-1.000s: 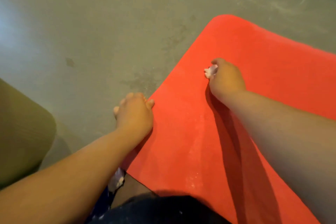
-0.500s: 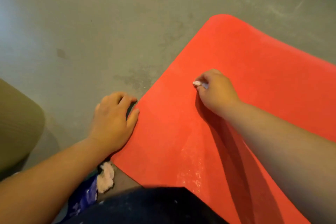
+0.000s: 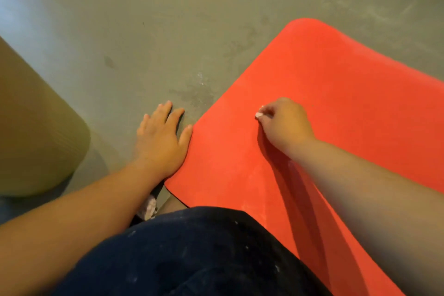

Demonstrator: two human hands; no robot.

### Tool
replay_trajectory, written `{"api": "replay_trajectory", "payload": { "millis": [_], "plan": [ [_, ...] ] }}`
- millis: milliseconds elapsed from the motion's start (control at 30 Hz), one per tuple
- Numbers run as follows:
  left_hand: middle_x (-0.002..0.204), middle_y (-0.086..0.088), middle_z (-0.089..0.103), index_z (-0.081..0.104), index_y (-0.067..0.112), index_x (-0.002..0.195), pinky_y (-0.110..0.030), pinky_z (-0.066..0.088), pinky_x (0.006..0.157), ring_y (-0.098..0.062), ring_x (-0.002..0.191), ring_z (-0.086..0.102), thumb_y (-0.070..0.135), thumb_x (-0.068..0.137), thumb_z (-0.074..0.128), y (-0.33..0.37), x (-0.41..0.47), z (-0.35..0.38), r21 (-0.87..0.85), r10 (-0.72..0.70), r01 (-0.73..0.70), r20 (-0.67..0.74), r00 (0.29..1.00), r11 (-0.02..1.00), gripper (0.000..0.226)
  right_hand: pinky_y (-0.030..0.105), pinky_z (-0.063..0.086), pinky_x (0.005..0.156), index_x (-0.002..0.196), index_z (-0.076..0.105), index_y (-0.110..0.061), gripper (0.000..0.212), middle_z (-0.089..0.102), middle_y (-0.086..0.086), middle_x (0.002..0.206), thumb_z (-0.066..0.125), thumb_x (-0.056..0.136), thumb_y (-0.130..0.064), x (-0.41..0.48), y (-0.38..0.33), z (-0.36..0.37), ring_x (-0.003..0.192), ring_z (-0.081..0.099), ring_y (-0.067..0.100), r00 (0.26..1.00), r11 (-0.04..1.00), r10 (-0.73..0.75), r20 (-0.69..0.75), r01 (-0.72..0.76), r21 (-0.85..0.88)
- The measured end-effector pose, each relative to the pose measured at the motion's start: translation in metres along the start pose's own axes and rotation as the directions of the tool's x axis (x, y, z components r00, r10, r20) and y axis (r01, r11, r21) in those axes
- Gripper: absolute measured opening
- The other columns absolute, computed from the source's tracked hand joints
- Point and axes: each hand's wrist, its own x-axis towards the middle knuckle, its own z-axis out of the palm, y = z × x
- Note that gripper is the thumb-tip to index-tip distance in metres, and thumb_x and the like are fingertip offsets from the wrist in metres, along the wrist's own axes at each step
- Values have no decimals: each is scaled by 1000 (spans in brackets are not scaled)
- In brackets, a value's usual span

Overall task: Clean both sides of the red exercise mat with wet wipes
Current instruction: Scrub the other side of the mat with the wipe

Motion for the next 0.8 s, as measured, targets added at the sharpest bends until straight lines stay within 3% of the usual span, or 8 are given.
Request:
{"api": "replay_trajectory", "payload": {
  "millis": [133,200,333,400,533,667,733,800],
  "plan": [
    [150,-10,38,52,17,135,-49,20,116,-27,142,30,50,88,32,-1,-1,4,14,4,-4,-44,999,1000,61,32,46,77,91,73,-15,22,64,4,90,54,92,-26,-65,-43,13,87,60,25,850,862,-499,170,466,202],
    [151,-9,37,51,18,136,-48,18,116,-26,143,28,49,88,33,0,0,3,18,-2,3,-44,999,1000,60,32,44,74,90,74,-16,26,63,4,86,52,92,-28,-50,-36,12,83,60,26,782,805,-592,195,568,168],
    [152,-8,36,50,19,137,-47,16,117,-24,143,28,48,88,35,-1,0,4,20,-1,2,-46,999,1000,59,34,35,76,98,74,-11,20,62,16,92,60,89,-22,40,4,7,90,59,35,967,971,-240,-84,238,-33],
    [151,-7,36,50,19,137,-47,16,118,-24,142,28,47,87,35,-1,1,3,12,-6,7,-56,998,1000,58,35,38,78,104,73,-13,22,62,18,102,58,91,-21,64,15,3,97,58,35,993,995,-77,-93,70,-76],
    [151,-7,38,51,18,136,-47,17,117,-25,141,30,46,87,35,0,0,2,1,-12,12,-60,998,1000,58,35,42,75,95,73,-15,20,62,11,92,55,88,-18,6,-22,14,90,59,34,946,946,-324,3,324,-19],
    [151,-7,37,51,19,136,-46,17,117,-25,142,29,45,86,35,1,0,0,5,-20,20,-58,998,1000,58,33,46,70,90,73,-17,21,63,5,83,54,88,-23,-50,-47,15,80,60,28,675,716,-698,239,671,195],
    [152,-5,35,49,20,137,-45,15,118,-23,143,27,46,87,34,1,0,0,9,-25,25,-45,999,1000,59,36,46,72,93,74,-15,21,65,9,82,56,84,-22,-12,-33,14,81,60,33,711,733,-678,189,673,97],
    [152,-5,36,50,20,137,-46,16,118,-24,142,28,46,87,34,1,0,1,11,-23,23,-43,999,1000,58,38,44,75,97,74,-13,23,64,15,87,56,86,-21,40,-10,8,87,59,37,869,866,-493,37,494,-77]
  ]
}}
